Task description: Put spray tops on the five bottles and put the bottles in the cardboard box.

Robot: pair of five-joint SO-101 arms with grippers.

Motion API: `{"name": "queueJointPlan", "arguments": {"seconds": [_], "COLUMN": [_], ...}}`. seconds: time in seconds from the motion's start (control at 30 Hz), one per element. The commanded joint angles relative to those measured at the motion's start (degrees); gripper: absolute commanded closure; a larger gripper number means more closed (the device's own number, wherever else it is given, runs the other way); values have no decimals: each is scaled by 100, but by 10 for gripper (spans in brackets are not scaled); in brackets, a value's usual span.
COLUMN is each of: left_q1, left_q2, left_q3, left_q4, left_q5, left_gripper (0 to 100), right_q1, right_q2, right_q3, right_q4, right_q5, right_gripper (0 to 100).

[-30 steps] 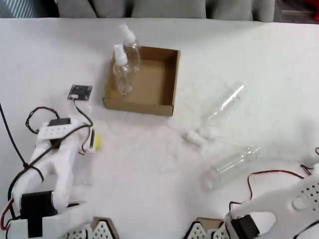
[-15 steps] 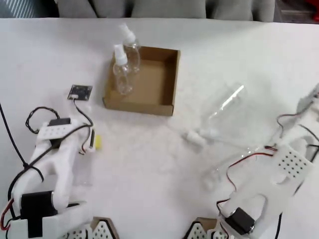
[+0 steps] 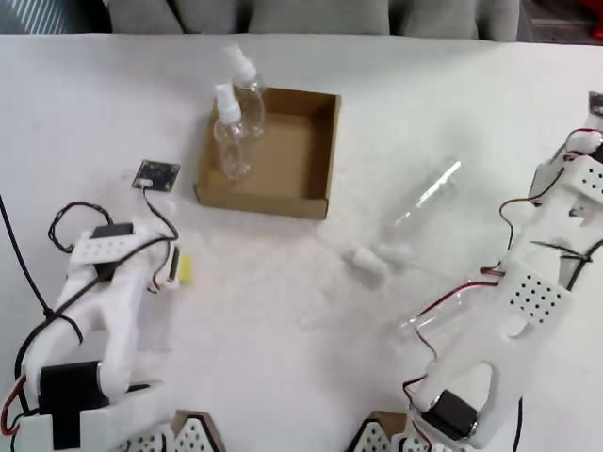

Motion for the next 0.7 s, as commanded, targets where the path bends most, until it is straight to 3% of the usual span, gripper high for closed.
{"name": "queueJointPlan", "arguments": {"seconds": [0.0,0.17,0.5,0.67], "left_q1": [-40,-31,-31,-31], "left_q2": [-13,-13,-13,-13], "left_q3": [-185,-185,-185,-185], "left_q4": [-97,-105,-105,-105], "left_q5": [-70,-70,-79,-79], "left_gripper": [980,980,980,980], "right_q1": [163,215,207,163], "right_q2": [-1174,-1921,-1569,-1349], "right_q3": [1011,1996,2330,2330], "right_q4": [163,-127,-796,-1068], "right_q5": [-44,-88,-1073,-1125], "right_gripper": [929,904,868,868]}}
